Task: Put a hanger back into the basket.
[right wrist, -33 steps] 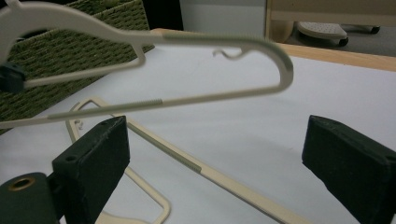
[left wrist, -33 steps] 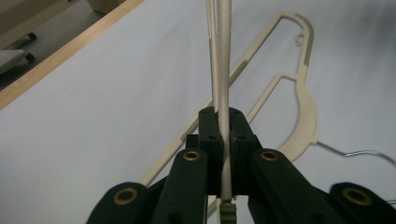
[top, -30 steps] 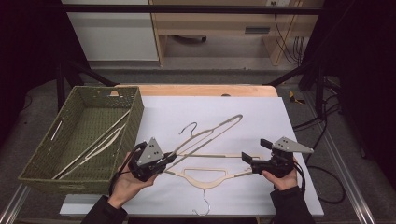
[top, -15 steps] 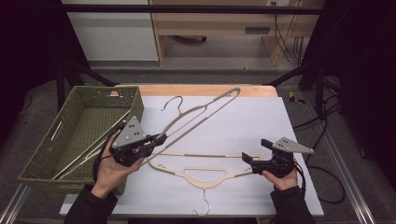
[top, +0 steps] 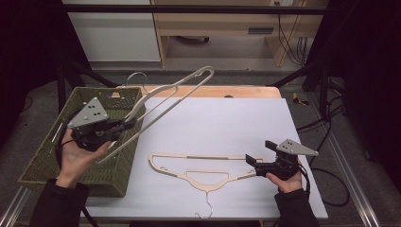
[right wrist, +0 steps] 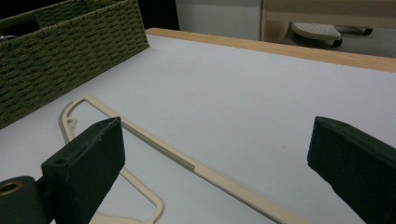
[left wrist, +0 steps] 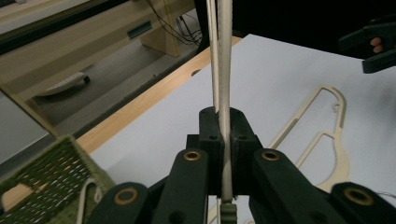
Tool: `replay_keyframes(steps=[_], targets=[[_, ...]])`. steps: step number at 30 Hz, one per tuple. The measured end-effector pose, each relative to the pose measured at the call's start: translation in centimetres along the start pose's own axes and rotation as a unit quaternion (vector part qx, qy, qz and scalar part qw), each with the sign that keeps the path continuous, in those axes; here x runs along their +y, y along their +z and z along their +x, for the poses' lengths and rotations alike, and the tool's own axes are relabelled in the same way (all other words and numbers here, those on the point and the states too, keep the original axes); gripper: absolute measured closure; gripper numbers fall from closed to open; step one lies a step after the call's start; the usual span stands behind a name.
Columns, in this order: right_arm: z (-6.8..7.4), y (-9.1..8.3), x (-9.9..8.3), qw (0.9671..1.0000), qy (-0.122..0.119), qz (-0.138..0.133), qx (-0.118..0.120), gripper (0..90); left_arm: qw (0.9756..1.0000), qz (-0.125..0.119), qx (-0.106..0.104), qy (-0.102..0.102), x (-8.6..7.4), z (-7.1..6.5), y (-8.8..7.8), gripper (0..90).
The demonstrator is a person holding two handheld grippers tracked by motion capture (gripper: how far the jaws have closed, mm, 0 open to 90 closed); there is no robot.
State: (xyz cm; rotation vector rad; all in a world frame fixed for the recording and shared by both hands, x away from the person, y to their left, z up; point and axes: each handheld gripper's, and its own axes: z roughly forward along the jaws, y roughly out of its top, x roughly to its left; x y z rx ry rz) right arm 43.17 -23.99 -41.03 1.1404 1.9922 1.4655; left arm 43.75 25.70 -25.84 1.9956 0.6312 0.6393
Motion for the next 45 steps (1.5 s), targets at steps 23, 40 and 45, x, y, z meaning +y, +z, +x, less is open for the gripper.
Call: replay_keyframes(steps=[23,40,45], targets=[[0.1,0.3,-0.1,1.0000,0.000,0.008,-0.002,5.2,0.9970,0.041,0.059,-0.030,-7.3,7.7,-4.8,86.4],[0.1,0.5,-0.2,0.9999,-0.006,0.016,0.001,5.3,0.9913,0.079,0.093,-0.049,-11.8,10.6,-5.8,86.3],[0.1,0.5,-0.2,0.9998,-0.007,0.017,0.000,5.3,0.9888,0.096,0.104,-0.047,-12.8,10.9,-5.7,86.4]])
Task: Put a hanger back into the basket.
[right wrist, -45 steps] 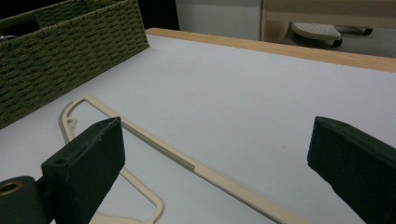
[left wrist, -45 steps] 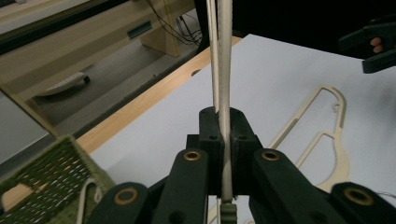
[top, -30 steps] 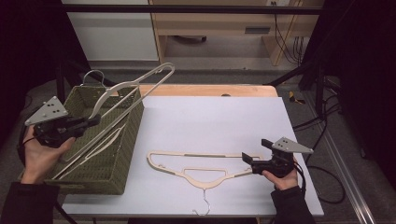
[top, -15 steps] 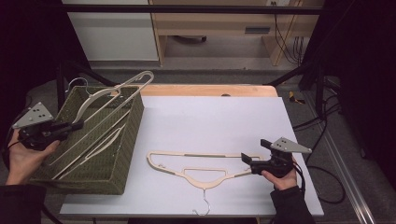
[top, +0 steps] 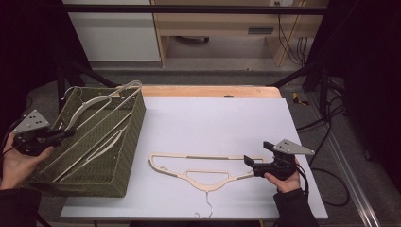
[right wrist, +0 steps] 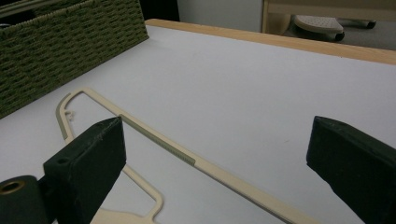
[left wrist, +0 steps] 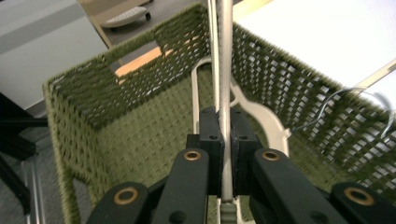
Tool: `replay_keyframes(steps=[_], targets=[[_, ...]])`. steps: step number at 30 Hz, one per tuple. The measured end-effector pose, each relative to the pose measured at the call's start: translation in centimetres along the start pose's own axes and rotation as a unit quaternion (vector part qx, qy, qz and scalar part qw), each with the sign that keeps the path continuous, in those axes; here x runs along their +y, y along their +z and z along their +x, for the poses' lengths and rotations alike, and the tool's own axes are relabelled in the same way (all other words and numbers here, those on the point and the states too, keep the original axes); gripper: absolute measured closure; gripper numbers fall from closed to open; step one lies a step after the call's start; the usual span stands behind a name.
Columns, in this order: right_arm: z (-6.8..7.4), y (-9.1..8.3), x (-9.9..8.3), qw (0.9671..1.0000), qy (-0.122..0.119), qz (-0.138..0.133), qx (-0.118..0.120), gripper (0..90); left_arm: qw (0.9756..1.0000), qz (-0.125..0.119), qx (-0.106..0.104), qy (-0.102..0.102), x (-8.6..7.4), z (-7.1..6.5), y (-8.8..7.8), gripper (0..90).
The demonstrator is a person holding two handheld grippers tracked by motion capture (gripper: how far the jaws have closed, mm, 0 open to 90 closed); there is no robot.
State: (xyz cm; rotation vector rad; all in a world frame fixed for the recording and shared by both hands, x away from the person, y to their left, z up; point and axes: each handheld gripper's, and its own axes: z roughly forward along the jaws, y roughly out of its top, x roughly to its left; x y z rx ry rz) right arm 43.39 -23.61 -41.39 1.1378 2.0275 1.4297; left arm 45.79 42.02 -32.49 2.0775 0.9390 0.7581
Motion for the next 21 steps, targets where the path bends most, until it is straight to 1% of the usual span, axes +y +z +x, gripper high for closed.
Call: replay_keyframes(steps=[2,3,4,7,12,16,19,21], targets=[[0.0,0.0,0.0,1.0000,0.000,0.000,0.000,5.4,1.0000,0.002,0.002,-0.001,-0.4,0.2,0.1,86.4],[0.0,0.0,0.0,1.0000,0.001,0.001,0.000,5.4,1.0000,0.007,0.005,0.002,-0.6,0.3,0.2,86.4],[0.1,0.1,0.0,1.0000,0.004,-0.001,-0.001,5.4,0.9999,0.007,0.007,-0.001,-0.8,0.3,0.2,86.4],[0.1,0.1,0.0,1.0000,0.003,0.001,0.000,5.5,0.9996,0.025,0.016,0.002,-1.4,0.6,0.6,86.4],[0.1,0.2,0.0,1.0000,0.004,0.001,0.000,5.5,0.9989,0.041,0.021,0.000,-2.3,0.7,1.2,86.4],[0.1,0.2,-0.1,1.0000,0.004,0.002,0.000,5.6,0.9974,0.067,0.026,0.006,-3.0,0.6,2.1,86.4],[0.0,0.2,-0.1,1.0000,-0.001,0.006,0.001,5.7,0.9954,0.089,0.036,0.008,-3.9,0.7,2.7,86.4],[0.0,0.2,-0.1,1.0000,-0.001,0.006,0.002,5.7,0.9954,0.089,0.034,0.003,-4.4,0.7,3.1,86.4]])
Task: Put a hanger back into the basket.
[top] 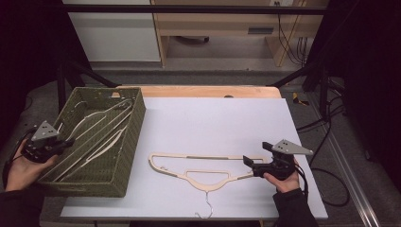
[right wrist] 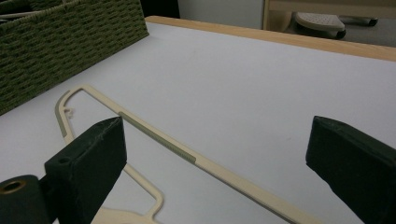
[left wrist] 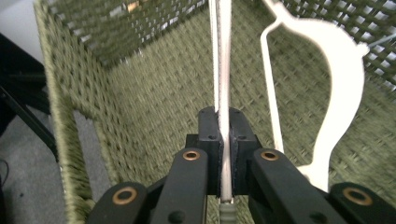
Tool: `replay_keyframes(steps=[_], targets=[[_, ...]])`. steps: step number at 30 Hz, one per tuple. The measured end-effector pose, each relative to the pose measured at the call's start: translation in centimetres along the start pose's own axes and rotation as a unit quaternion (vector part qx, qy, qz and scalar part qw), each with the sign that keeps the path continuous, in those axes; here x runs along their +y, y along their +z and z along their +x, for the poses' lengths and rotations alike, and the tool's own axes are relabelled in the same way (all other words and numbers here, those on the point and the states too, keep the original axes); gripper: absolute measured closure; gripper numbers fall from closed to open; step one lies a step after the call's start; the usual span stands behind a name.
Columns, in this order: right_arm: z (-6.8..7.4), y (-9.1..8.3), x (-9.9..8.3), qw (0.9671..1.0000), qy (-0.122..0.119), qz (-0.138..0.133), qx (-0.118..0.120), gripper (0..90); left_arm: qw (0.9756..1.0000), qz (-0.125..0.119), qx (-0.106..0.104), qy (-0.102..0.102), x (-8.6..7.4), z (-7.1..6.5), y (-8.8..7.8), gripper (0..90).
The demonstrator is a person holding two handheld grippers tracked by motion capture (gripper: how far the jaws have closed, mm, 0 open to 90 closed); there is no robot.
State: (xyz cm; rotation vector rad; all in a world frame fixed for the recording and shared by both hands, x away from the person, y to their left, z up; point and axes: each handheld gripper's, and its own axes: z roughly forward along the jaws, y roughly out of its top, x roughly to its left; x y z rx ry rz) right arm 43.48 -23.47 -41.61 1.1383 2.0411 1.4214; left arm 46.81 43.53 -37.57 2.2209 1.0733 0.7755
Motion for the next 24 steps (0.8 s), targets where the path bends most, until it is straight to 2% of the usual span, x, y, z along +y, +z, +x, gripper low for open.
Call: replay_keyframes(steps=[4,7,11,12,14,17,21,24], targets=[[0.0,0.1,0.0,1.0000,0.003,-0.001,-0.001,5.8,0.9997,0.015,0.001,0.017,0.0,-0.3,0.6,86.4],[0.0,0.1,-0.1,1.0000,-0.001,0.001,0.001,5.8,0.9997,0.017,-0.003,0.018,-0.1,-0.5,1.0,86.3],[0.1,0.1,0.0,1.0000,0.001,0.001,0.002,6.0,0.9987,0.040,-0.014,0.028,0.0,-0.7,1.4,85.9],[0.1,0.1,0.0,1.0000,0.001,0.001,0.002,5.9,0.9977,0.055,-0.024,0.033,0.1,-0.9,1.7,85.3],[0.2,0.2,0.0,1.0000,0.003,-0.002,0.003,6.1,0.9953,0.079,-0.028,0.048,0.1,-1.2,2.3,82.9],[0.3,0.2,0.0,1.0000,0.003,-0.001,0.006,6.2,0.9918,0.105,-0.041,0.059,0.1,-1.5,2.8,78.8],[0.3,0.2,0.0,1.0000,0.000,-0.001,0.009,6.3,0.9900,0.109,-0.059,0.068,0.1,-1.7,3.0,73.3],[0.4,0.2,0.0,1.0000,0.002,-0.002,0.009,6.3,0.9910,0.092,-0.077,0.060,0.1,-1.8,3.0,65.1]])
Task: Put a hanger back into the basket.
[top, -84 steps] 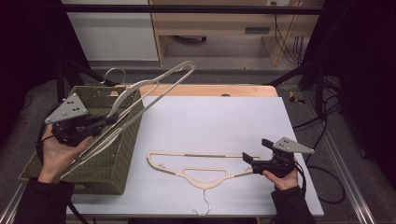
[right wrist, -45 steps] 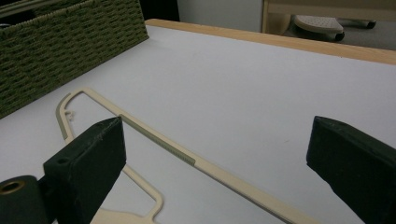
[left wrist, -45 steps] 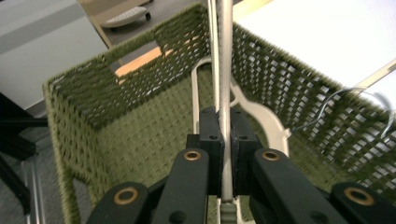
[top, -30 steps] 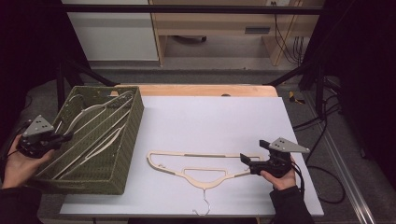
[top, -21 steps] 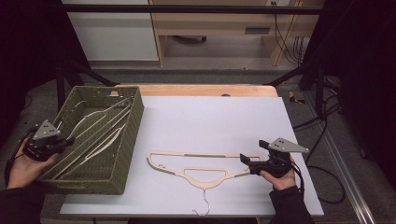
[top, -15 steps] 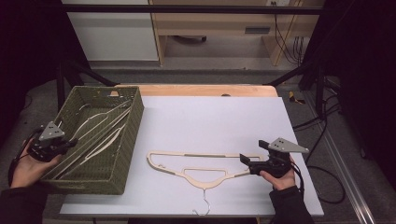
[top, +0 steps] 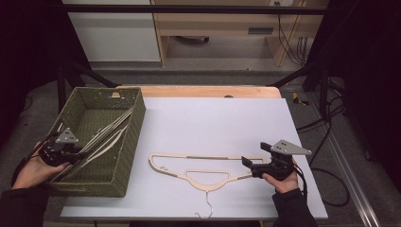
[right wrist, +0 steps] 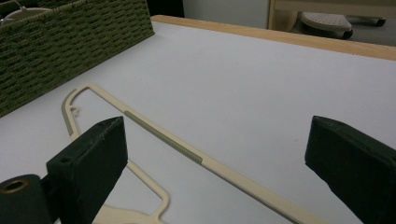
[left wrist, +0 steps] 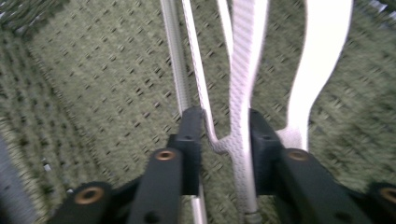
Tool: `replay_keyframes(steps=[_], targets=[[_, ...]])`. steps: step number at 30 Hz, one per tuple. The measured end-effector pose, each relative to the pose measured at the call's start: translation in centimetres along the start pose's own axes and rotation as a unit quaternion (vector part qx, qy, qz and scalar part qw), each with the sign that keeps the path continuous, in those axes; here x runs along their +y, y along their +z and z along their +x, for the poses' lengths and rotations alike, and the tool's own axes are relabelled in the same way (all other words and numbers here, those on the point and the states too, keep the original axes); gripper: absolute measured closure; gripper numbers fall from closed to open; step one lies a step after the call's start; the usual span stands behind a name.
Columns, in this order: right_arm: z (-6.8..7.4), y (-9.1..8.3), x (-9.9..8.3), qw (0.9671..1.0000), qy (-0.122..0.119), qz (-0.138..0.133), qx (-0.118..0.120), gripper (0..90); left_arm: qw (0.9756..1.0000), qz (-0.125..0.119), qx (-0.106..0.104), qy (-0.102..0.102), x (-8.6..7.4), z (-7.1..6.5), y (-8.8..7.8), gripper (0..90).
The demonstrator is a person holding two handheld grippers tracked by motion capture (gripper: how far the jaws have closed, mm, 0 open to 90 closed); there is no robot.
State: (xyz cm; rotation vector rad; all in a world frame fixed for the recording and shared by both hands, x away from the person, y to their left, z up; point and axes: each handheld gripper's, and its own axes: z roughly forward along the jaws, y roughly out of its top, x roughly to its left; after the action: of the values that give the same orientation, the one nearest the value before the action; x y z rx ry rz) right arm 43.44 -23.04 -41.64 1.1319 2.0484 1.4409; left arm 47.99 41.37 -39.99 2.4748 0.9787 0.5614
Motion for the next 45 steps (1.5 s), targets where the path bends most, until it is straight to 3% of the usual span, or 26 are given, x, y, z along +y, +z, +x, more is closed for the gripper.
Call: replay_keyframes(steps=[3,6,9,13,19,23,24,29,34,35,36,43,44,45], targets=[[0.0,0.0,0.0,1.0000,0.000,0.000,0.000,6.3,1.0000,-0.002,-0.007,0.007,0.1,-0.2,0.0,61.7],[0.0,-0.1,0.0,1.0000,-0.003,0.001,0.002,6.3,0.9998,0.000,-0.014,0.013,0.5,-0.4,-0.1,52.8],[0.0,-0.1,0.0,1.0000,-0.004,0.001,0.001,6.3,0.9997,-0.002,-0.003,0.023,0.9,-0.7,-0.2,49.2],[0.1,-0.2,0.1,1.0000,-0.001,-0.002,0.001,6.3,0.9997,-0.011,-0.005,0.024,1.2,-0.9,-0.6,42.7],[0.3,-0.1,0.2,1.0000,-0.006,-0.002,0.005,6.3,0.9979,-0.055,0.008,0.032,2.3,-1.4,-3.1,39.3],[0.6,-0.2,0.3,0.9998,-0.012,-0.002,0.013,6.3,0.9954,-0.094,0.010,0.015,3.1,-2.3,-4.4,31.6],[0.6,-0.2,0.3,0.9998,-0.012,-0.002,0.013,6.1,0.9948,-0.099,0.009,0.019,3.3,-2.4,-4.7,30.8],[0.9,-0.2,0.4,0.9996,-0.013,-0.005,0.023,4.6,0.9875,-0.158,-0.001,0.003,4.5,-3.9,-5.6,24.5],[1.3,-0.2,0.5,0.9994,-0.008,-0.012,0.032,4.8,0.9742,-0.224,-0.021,-0.021,5.9,-6.3,-5.9,16.2],[1.3,-0.2,0.5,0.9994,-0.011,-0.011,0.032,4.8,0.9729,-0.229,-0.024,-0.021,6.2,-6.7,-6.0,14.7],[1.4,-0.2,0.6,0.9994,-0.010,-0.011,0.031,5.0,0.9697,-0.241,-0.031,-0.028,6.6,-7.3,-5.9,13.8],[2.3,0.0,0.8,0.9989,-0.019,-0.010,0.042,5.8,0.9589,-0.276,-0.063,-0.023,8.6,-10.8,-5.1,10.0],[2.3,0.1,0.8,0.9987,-0.022,-0.008,0.046,6.0,0.9555,-0.285,-0.071,-0.026,8.9,-11.5,-4.8,9.7],[2.5,0.2,0.8,0.9987,-0.021,-0.007,0.047,6.2,0.9542,-0.289,-0.074,-0.028,9.0,-11.8,-4.6,9.6]])
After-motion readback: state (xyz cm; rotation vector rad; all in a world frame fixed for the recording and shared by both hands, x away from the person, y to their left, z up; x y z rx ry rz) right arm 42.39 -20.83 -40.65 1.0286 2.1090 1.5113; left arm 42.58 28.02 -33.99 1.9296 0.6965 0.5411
